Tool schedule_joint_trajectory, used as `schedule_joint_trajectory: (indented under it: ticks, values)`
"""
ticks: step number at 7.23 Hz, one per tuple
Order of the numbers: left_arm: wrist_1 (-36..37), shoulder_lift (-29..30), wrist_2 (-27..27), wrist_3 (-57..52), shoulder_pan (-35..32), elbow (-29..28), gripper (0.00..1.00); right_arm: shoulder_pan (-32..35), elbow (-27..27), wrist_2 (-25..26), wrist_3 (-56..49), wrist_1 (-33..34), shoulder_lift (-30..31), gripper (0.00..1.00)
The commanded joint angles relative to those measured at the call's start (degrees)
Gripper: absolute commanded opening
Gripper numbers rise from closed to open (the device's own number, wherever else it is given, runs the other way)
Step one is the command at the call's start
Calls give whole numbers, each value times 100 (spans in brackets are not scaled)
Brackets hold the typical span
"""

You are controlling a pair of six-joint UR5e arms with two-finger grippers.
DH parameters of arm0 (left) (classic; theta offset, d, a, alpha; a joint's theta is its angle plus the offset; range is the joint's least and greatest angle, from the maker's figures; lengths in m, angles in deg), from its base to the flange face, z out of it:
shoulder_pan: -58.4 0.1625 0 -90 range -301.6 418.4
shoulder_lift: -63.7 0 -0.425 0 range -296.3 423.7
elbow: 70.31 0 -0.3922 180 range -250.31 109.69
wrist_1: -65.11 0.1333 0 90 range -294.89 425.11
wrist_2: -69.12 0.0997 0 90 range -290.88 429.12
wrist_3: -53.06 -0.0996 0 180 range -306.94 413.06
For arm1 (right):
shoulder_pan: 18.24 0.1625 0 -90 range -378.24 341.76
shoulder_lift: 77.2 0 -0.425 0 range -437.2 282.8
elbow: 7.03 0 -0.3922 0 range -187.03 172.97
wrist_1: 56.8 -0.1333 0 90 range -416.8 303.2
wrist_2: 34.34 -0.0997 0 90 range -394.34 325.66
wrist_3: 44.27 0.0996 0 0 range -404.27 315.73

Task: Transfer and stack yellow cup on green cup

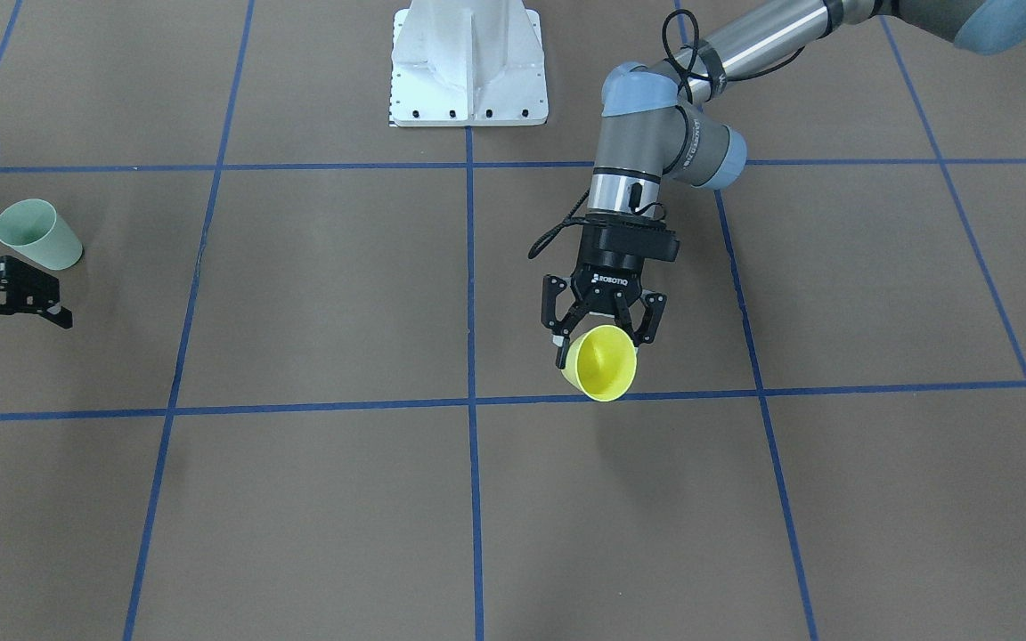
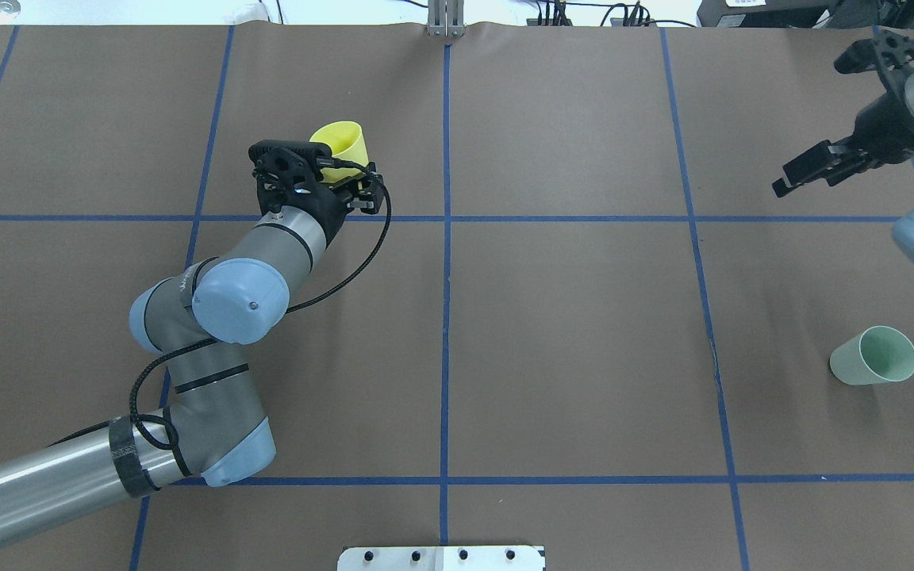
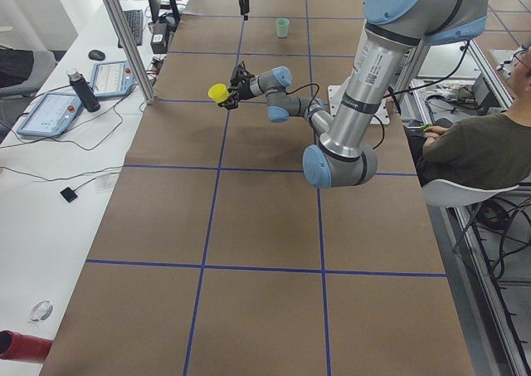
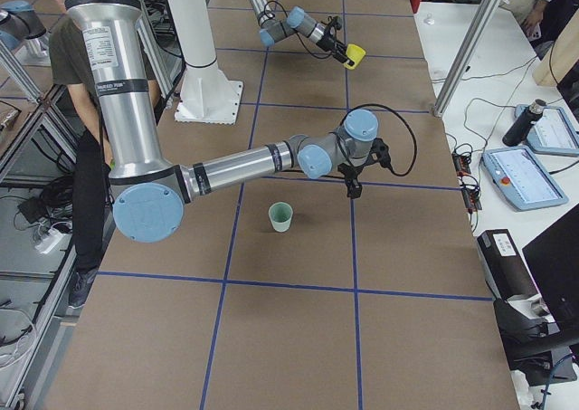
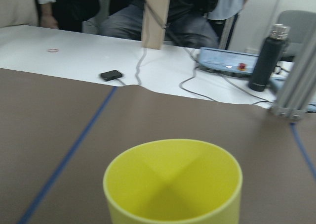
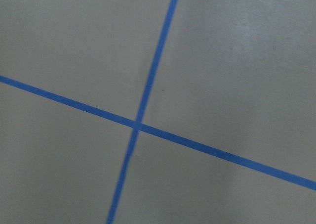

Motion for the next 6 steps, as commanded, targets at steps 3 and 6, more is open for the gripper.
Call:
schedule_joint_trajectory:
  ticks: [3, 6]
  values:
    - [-1778, 244, -1219, -3018, 160, -431, 43, -1181, -35, 568, 1455, -17, -1359, 100]
    - [-2089, 631, -1723, -3230, 160, -810, 43, -1472, 201, 902, 2060, -17, -2009, 99]
